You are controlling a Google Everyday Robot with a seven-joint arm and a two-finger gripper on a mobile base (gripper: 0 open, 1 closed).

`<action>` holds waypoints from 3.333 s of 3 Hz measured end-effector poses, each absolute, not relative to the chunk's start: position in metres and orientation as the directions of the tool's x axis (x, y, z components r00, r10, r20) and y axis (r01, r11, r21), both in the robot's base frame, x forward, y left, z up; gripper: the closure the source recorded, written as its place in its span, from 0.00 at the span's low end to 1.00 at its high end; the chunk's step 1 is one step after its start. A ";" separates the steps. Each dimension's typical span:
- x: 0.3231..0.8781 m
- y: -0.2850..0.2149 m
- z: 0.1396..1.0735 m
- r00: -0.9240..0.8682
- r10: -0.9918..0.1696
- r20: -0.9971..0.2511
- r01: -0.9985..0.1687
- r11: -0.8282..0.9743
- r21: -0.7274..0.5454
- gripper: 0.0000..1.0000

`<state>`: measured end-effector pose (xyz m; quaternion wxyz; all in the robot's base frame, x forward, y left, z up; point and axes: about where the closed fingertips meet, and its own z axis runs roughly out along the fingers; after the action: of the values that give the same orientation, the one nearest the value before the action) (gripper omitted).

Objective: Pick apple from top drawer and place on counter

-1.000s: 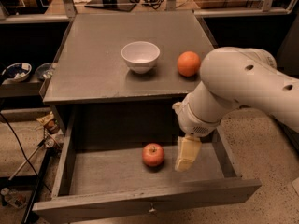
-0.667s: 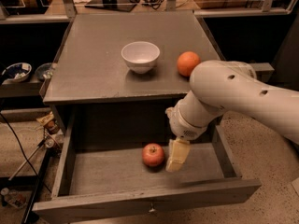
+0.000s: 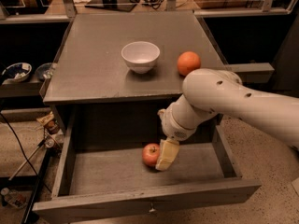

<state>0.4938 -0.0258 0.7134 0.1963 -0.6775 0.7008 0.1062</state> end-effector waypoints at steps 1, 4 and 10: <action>0.494 -0.026 0.713 -0.005 -0.908 -0.419 -0.991 0.059 -0.117 0.00; 0.492 0.000 0.640 -0.034 -0.887 -0.461 -0.996 0.066 -0.053 0.00; 0.499 -0.009 0.612 -0.067 -0.892 -0.448 -0.996 0.087 -0.022 0.89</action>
Offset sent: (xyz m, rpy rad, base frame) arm 0.0012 0.0161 -0.0337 0.0369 0.0279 -0.0050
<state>0.4988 -0.0091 0.6120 0.1769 -0.6596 0.7155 0.1474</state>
